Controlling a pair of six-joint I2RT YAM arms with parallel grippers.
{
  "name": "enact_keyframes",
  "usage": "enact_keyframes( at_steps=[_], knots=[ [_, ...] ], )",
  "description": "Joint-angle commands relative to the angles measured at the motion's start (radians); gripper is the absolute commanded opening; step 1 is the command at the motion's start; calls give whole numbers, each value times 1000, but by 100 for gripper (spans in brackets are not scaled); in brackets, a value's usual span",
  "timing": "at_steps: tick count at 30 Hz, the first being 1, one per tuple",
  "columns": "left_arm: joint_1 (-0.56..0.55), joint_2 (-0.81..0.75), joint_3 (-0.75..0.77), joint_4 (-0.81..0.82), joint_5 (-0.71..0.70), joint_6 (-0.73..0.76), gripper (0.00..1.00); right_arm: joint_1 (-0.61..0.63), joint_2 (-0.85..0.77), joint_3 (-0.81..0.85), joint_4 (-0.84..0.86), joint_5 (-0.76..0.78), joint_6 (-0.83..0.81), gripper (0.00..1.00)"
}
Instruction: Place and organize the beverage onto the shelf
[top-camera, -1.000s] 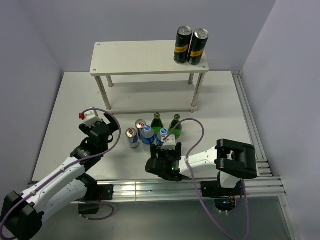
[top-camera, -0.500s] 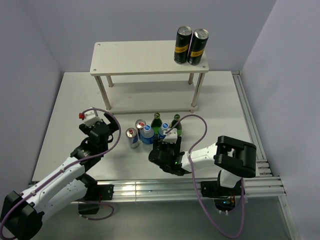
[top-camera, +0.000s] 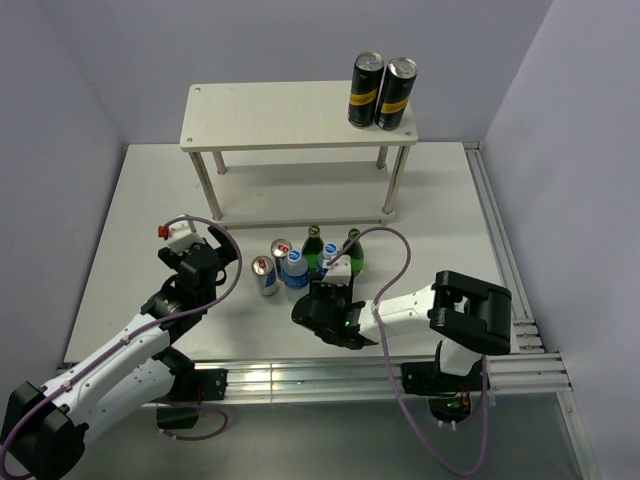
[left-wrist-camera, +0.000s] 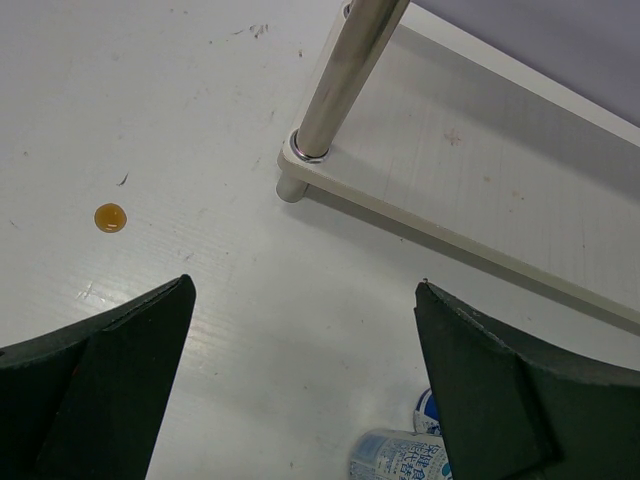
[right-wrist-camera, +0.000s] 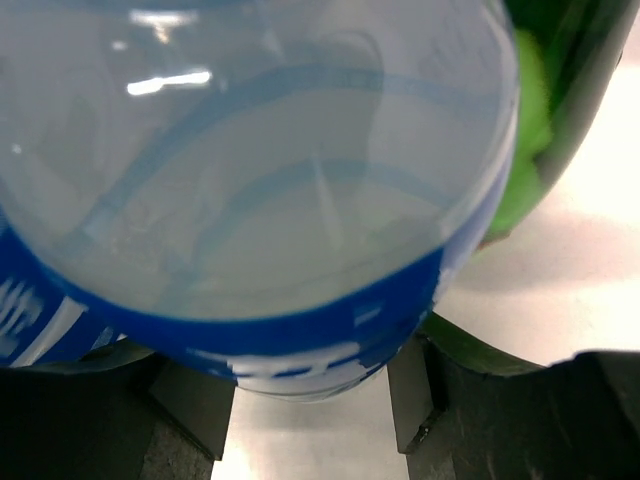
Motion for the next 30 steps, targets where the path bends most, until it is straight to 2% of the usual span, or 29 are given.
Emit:
enact_keyframes(
  at_steps=[1, 2, 5, 7, 10, 12, 13, 14, 15, 16, 19, 20, 25, 30],
  knots=[
    [-5, -2, 4, 25, 4, 13, 99, 76, -78, 122, -255, 71, 118, 0],
    [-5, 0, 4, 25, 4, 13, 99, 93, -95, 150, -378, 81, 167, 0],
    [-5, -2, 4, 25, 8, 13, 99, 145, -157, 248, -554, 79, 195, 0],
    [-5, -3, 6, 25, 9, 13, 99, 161, -194, 325, -655, 82, 201, 0],
    [-5, -5, 6, 25, 15, 14, 99, 190, -236, 430, -732, 105, 125, 0],
    [-3, -6, 4, 26, 17, 14, 99, 189, -263, 481, -710, 93, 21, 0],
    [-3, -6, 6, 26, 18, 14, 99, 187, -268, 535, -631, 73, -54, 0],
    [-3, -5, 6, 26, 17, 14, 99, 175, -264, 570, -596, 23, -211, 0],
    [-5, -5, 7, 25, 15, 14, 99, 166, -256, 613, -585, 6, -260, 0],
    [-3, -2, 7, 26, 15, 14, 99, 155, -244, 703, -558, -10, -370, 0],
    [-3, 1, 7, 23, 8, 13, 99, 111, -184, 880, -491, -54, -510, 0],
    [-5, 1, 7, 23, 8, 13, 99, 95, -170, 920, -469, -79, -606, 0],
    [-3, -2, 4, 26, 3, 13, 99, -61, -26, 1249, -502, -206, -716, 0],
    [-5, -12, -3, 31, 15, 13, 99, -170, 161, 1526, -548, -260, -790, 0]
  ],
)
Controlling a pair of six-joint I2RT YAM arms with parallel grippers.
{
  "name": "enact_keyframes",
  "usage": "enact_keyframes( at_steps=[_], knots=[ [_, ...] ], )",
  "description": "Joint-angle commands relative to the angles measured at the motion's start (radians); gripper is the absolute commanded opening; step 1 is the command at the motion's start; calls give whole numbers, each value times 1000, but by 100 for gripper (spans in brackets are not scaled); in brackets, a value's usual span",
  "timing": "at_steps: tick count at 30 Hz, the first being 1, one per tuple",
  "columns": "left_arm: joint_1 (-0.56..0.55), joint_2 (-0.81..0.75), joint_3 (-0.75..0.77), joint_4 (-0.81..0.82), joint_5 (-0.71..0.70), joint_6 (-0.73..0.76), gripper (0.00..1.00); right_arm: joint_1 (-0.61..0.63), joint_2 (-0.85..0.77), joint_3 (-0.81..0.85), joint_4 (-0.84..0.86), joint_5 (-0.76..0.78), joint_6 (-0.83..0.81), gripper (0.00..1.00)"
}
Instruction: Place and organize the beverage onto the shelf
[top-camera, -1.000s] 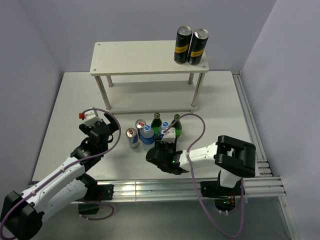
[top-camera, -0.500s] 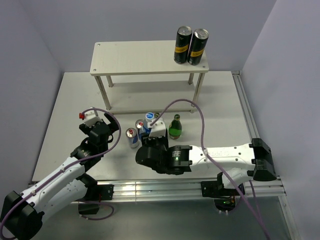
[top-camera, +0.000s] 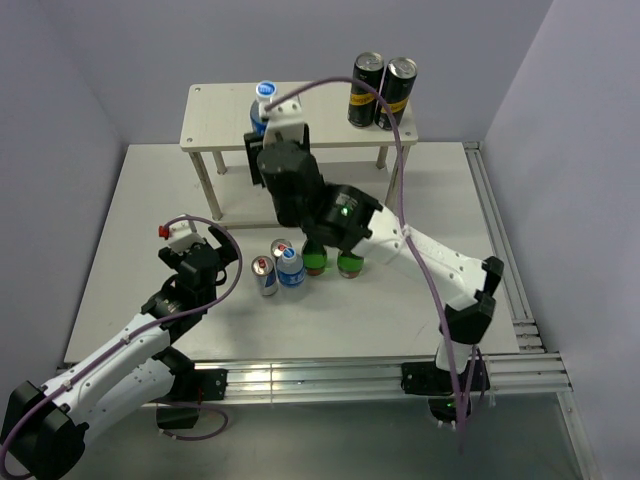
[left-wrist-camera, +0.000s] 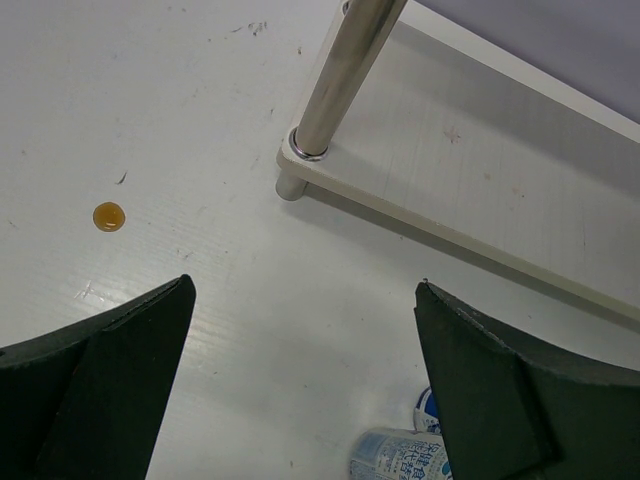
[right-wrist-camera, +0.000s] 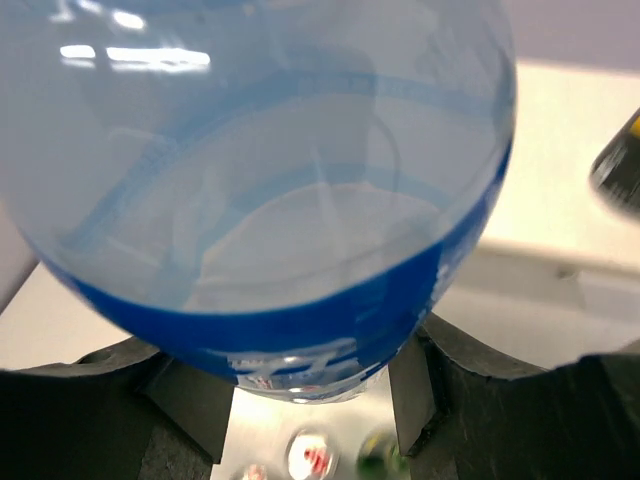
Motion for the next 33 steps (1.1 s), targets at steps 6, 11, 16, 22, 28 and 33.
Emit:
enact_keyframes(
  at_steps=[6, 11, 16, 22, 28, 33],
  knots=[
    [-3, -14, -5, 31, 24, 12, 99, -154, 217, 394, 89, -51, -212, 0],
    [-3, -19, -11, 33, 31, 11, 99, -233, 235, 398, 122, -106, -159, 0],
    [-5, -12, -8, 33, 28, 9, 99, -295, 258, 388, 126, -138, -120, 0],
    [-3, -14, -7, 29, 28, 9, 99, -310, 272, 326, 182, -128, -95, 9],
    [-3, -11, -7, 29, 25, 9, 99, -316, 287, 299, 188, -101, -59, 63],
    [-3, -8, -7, 31, 27, 11, 99, -318, 280, 274, 190, -92, -47, 81]
  ],
)
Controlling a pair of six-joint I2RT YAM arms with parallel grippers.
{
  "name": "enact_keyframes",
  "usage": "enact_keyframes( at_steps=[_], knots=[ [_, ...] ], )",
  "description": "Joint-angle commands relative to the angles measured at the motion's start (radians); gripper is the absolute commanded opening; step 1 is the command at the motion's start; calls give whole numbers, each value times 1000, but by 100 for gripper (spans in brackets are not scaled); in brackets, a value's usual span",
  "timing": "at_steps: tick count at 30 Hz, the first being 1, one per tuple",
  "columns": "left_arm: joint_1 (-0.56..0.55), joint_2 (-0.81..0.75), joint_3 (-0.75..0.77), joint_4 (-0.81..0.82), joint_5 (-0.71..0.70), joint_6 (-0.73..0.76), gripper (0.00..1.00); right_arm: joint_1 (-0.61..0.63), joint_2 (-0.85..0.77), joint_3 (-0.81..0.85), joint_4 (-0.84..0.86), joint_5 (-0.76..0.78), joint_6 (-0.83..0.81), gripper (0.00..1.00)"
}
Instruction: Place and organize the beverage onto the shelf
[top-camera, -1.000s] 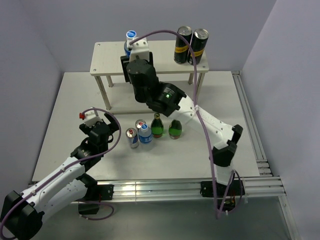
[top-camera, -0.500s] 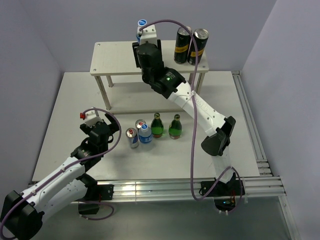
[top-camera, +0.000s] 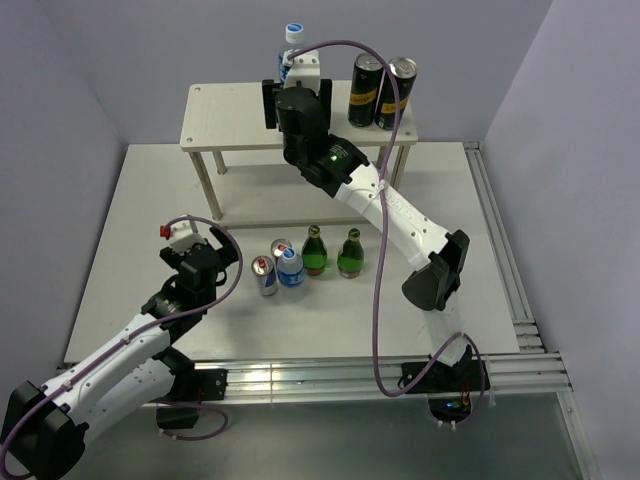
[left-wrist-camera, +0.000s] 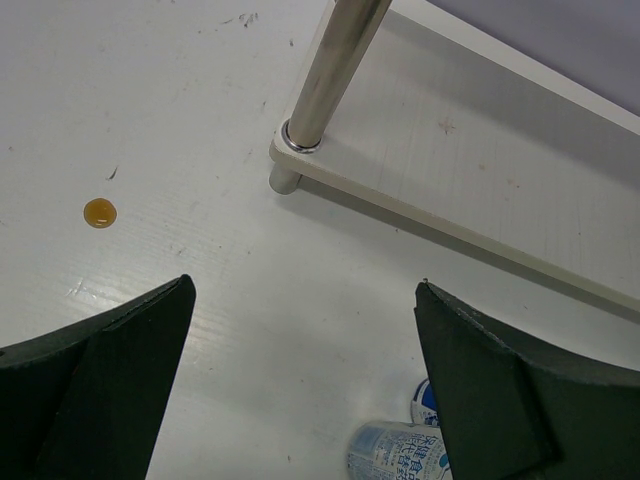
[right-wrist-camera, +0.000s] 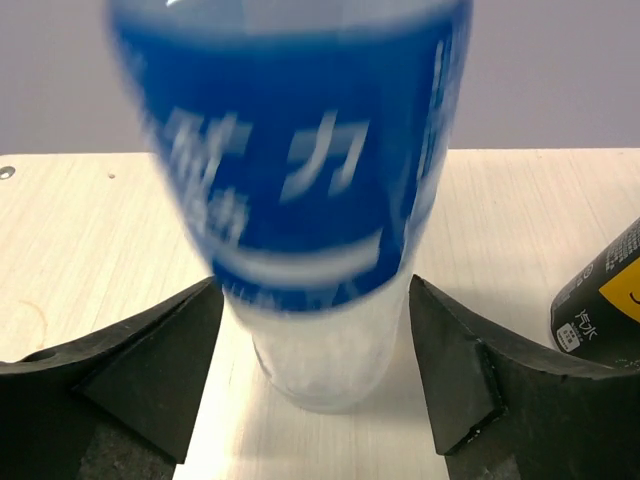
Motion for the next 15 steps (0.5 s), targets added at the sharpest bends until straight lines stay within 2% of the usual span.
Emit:
enact_keyframes(
  at_steps=[1, 15],
  knots=[
    [-3, -9, -1, 29, 3, 11, 99, 3, -13, -4, 84, 14, 29, 82],
    [-3, -4, -1, 29, 0, 11, 99, 5, 21, 3, 80, -84, 86, 84]
  ],
)
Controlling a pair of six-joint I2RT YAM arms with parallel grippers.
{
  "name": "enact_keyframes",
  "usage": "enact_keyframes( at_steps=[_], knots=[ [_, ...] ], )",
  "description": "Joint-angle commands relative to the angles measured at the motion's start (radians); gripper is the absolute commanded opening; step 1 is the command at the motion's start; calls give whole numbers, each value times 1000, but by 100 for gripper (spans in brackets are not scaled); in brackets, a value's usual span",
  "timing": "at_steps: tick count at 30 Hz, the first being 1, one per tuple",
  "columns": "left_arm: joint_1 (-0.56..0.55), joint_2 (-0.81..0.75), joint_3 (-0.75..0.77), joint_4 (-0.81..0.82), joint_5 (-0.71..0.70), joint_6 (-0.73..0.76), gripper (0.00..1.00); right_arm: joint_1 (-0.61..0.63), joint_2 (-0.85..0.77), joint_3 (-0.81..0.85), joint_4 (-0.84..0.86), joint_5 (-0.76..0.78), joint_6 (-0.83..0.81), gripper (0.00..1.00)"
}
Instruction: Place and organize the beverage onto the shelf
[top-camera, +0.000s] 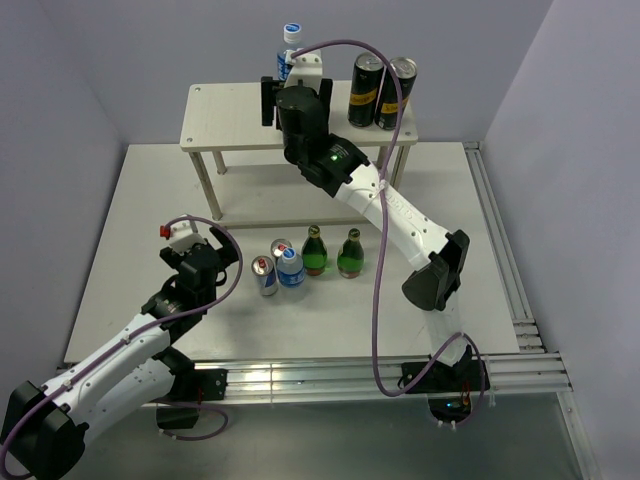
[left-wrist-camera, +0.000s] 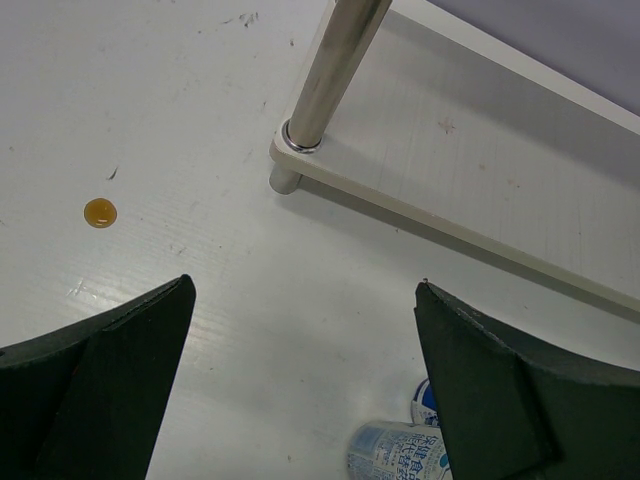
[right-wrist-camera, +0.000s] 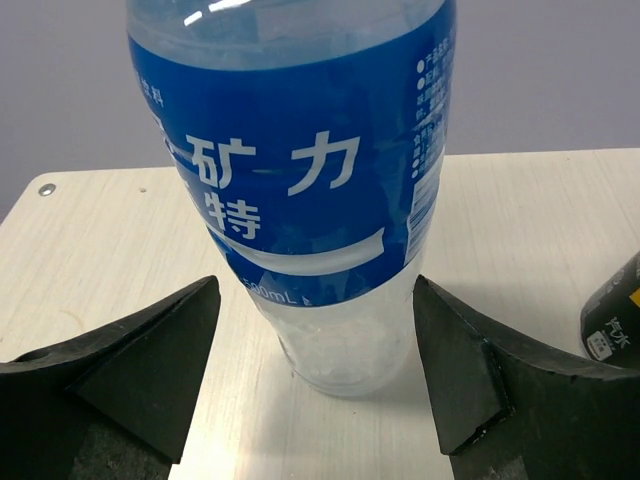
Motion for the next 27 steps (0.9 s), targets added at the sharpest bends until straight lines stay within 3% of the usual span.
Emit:
enact_keyframes(
  at_steps=[1, 14, 27],
  knots=[
    [-5, -2, -1, 28, 0, 9, 99, 7, 25, 5, 47, -74, 30, 84],
    [-3, -13, -2, 29, -4, 11, 99, 8, 41, -18, 55, -216, 89, 84],
    [-3, -78, -28, 71, 22, 29, 99, 15, -103, -231, 87, -107, 92, 86]
  ],
)
